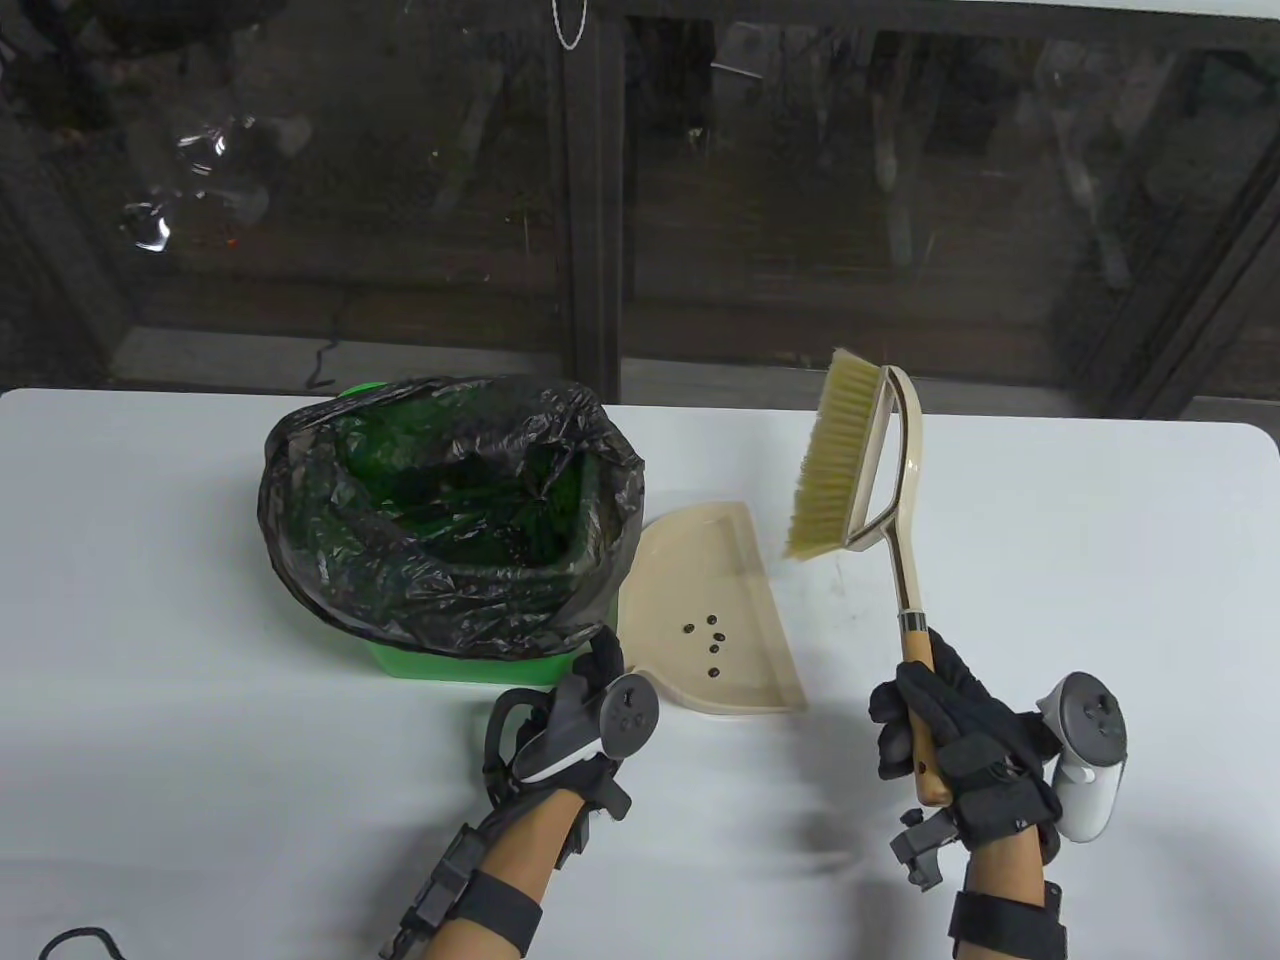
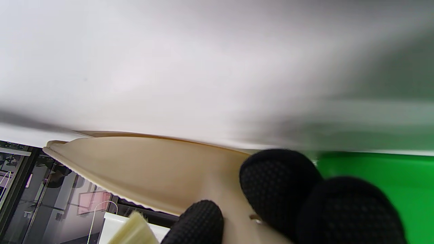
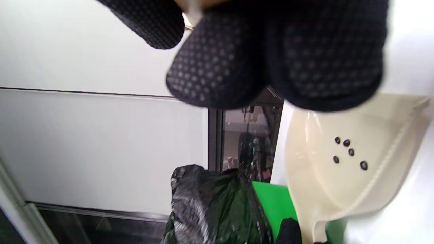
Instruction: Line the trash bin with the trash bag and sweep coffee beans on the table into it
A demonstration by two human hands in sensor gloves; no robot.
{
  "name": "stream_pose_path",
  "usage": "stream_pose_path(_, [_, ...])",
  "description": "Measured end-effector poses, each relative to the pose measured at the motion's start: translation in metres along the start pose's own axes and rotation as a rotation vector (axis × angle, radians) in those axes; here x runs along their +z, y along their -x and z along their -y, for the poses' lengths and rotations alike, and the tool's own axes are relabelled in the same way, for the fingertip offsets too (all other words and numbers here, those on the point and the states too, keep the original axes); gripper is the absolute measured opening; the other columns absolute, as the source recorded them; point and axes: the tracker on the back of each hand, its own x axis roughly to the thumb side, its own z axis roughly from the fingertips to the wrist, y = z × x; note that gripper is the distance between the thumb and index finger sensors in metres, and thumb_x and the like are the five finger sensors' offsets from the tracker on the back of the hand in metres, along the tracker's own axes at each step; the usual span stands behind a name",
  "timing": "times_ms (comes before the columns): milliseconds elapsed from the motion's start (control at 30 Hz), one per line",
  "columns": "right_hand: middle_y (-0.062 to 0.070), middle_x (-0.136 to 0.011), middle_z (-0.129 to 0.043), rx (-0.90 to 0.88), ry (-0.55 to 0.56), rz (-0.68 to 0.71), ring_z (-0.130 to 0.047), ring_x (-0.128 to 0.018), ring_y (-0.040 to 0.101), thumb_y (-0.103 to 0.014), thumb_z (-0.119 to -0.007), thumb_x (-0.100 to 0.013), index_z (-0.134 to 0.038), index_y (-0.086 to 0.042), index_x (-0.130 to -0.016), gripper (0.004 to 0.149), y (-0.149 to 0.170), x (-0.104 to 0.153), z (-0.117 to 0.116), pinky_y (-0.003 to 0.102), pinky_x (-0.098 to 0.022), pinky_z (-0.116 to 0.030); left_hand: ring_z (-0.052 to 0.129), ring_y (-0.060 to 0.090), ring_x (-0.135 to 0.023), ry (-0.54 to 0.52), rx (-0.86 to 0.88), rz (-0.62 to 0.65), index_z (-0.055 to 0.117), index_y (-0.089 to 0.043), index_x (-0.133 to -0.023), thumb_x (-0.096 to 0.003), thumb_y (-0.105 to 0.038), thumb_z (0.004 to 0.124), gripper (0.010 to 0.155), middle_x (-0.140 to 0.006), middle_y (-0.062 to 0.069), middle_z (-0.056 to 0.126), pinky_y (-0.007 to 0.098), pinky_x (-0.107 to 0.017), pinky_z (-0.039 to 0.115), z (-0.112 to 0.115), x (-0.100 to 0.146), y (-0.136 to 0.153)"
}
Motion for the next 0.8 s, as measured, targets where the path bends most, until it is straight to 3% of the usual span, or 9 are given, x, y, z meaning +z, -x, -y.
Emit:
stream_pose_path(400, [0.01, -0.061, -0.092, 0.072, 0.107, -0.133, -0.1, -0.024, 0.007, -0.033, -0.07, -0.056, -0.037, 0.009, -0.099, 0.069, 0.025, 0.0, 0.014, 0.029, -0.014, -0.092, 0.1, 0.034, -0.05, 0.011, 0.046, 0.019, 0.035, 0.02, -0.115, -0.0727, -0.024, 0.063, 0.067, -0.103, 0.034, 0.07, 0.046, -0.036, 0.084, -0.01, 0.013, 0.001])
stream_pose_path(800, [0.01, -0.061, -0.092, 0.004, 0.176, -0.181, -0.1, -0.025, 0.007, -0.033, -0.069, -0.056, -0.036, 0.01, -0.099, 0.069, 0.039, 0.005, 0.029, 0.029, -0.015, -0.092, 0.1, 0.034, -0.049, -0.092, 0.15, 0.121, 0.035, 0.02, -0.115, -0.0728, -0.024, 0.063, 0.067, -0.103, 0.034, 0.069, 0.046, -0.036, 0.084, -0.05, 0.04, -0.025])
